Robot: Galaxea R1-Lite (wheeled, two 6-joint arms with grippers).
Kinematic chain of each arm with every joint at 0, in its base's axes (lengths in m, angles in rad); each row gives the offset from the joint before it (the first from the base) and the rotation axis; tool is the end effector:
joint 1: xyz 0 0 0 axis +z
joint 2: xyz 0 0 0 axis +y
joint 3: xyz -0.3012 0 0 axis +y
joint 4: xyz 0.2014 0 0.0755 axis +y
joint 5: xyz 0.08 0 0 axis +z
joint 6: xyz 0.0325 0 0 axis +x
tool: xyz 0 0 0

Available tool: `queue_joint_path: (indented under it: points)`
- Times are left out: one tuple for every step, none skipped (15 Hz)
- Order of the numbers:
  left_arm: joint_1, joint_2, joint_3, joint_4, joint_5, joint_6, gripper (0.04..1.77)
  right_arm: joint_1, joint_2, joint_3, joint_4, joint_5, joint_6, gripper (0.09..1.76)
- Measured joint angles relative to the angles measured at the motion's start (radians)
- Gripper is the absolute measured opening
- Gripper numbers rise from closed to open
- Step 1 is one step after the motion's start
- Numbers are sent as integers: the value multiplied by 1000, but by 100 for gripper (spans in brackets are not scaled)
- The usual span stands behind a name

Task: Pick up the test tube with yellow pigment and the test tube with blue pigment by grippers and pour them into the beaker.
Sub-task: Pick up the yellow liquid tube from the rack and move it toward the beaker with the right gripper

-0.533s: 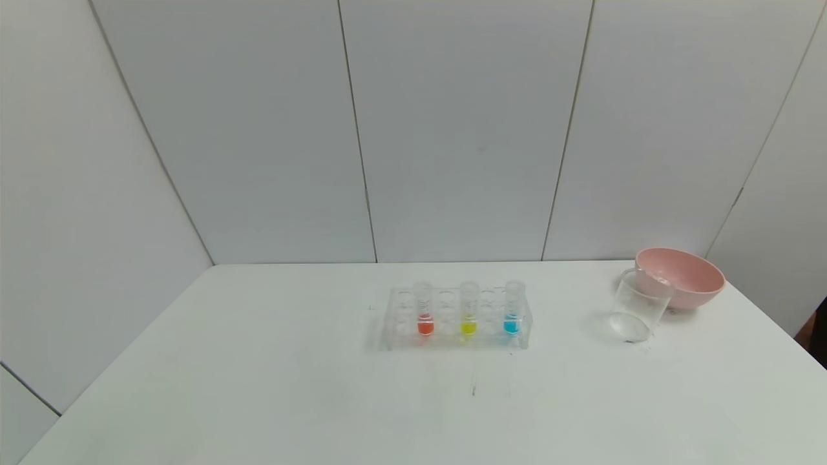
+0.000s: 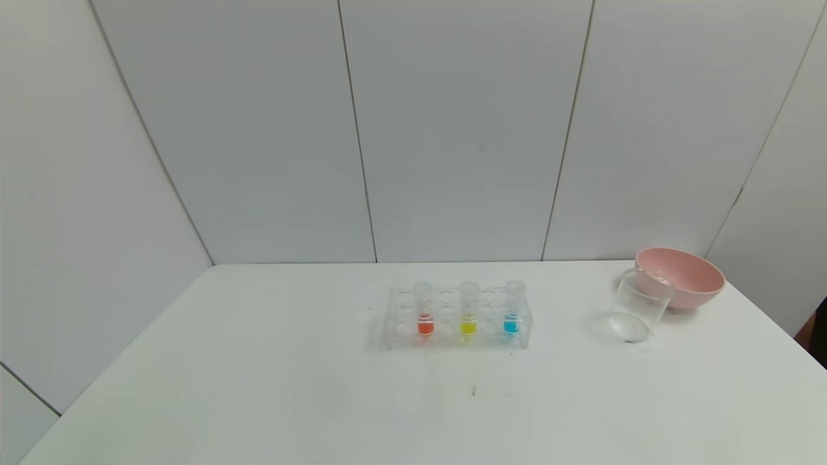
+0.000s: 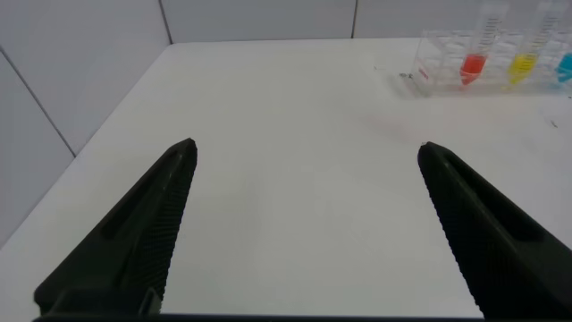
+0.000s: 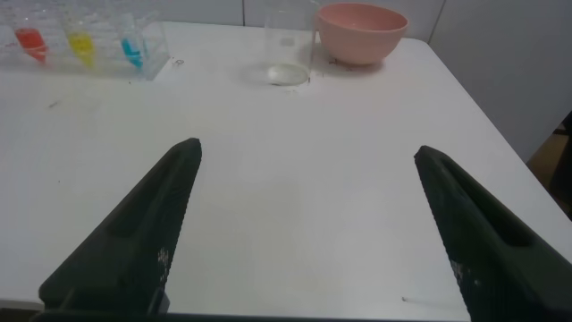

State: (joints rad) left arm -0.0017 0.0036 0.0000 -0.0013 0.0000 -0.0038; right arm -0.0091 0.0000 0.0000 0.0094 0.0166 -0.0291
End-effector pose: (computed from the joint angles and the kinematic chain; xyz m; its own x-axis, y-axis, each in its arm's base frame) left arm 0.0130 0.0000 0.0756 1.0000 -0.0017 -0.0023 0.0017 1.0000 -0.0038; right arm 0.0127 0.0004 0.0744 0.9999 0.0075 -0.0094 -0.0078 0.9996 -0.0289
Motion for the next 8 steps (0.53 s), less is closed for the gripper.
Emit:
queue_joint_path:
  points:
    - [0, 0, 0, 0, 0, 0, 176, 0, 0, 0, 0, 0, 0, 171]
    - [0, 0, 0, 0, 0, 0, 176, 0, 0, 0, -1, 0, 1, 171]
    - [0, 0, 0, 0, 0, 0, 176, 0, 0, 0, -1, 0, 2, 171]
    - [0, 0, 0, 0, 0, 0, 176, 0, 0, 0, -2, 0, 3, 171]
    - [0, 0, 0, 0, 0, 0, 176, 0, 0, 0, -2, 0, 2, 171]
    - [0, 0, 0, 0, 0, 0, 176, 0, 0, 0, -2, 0, 1, 171]
    - [0, 0, 0, 0, 0, 0, 176, 0, 0, 0, -1, 0, 1, 171]
    - [0, 0, 0, 0, 0, 0, 176, 0, 0, 0, -1, 0, 1, 171]
